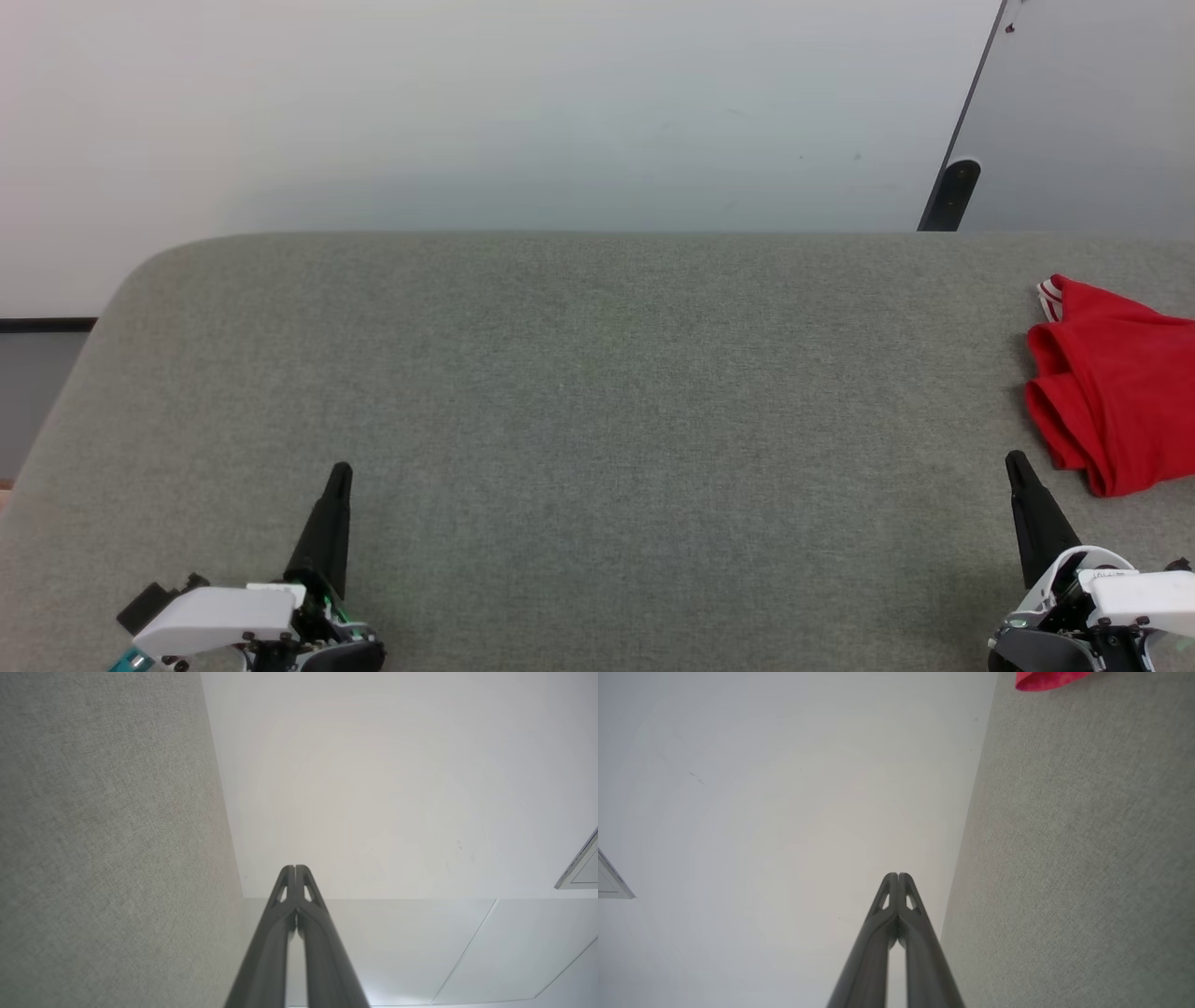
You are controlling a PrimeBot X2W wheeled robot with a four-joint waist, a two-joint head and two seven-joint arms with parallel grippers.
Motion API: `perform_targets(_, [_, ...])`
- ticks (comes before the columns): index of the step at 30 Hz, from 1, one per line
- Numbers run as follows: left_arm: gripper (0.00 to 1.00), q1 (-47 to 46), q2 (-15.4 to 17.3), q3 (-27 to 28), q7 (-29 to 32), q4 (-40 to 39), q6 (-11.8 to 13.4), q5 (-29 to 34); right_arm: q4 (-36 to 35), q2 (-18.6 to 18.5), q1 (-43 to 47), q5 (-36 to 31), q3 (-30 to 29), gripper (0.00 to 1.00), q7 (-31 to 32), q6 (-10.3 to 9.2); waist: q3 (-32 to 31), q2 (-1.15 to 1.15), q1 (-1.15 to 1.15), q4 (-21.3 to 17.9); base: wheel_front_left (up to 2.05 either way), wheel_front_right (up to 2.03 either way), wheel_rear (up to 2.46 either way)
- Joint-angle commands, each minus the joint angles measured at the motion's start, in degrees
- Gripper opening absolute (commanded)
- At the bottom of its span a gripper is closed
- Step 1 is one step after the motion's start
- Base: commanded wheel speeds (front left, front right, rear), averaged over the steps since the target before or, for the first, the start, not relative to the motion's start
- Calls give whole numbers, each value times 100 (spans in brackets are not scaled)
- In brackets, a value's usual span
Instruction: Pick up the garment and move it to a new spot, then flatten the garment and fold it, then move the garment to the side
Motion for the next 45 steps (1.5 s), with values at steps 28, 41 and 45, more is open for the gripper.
perform_targets(28, [0,-51,-5,11,17,-11,0,-19,-11,15,-18,19,-5,0,8,-6,0,0,0,0,0,0,0])
perform_targets(41, [0,-50,-5,10,17,-12,0,-19,-11,15,-18,19,-4,0,8,-6,0,0,0,0,0,0,0])
perform_targets(45, [0,-50,-5,11,17,-12,0,-19,-11,15,-18,19,-4,0,8,-6,0,0,0,0,0,0,0])
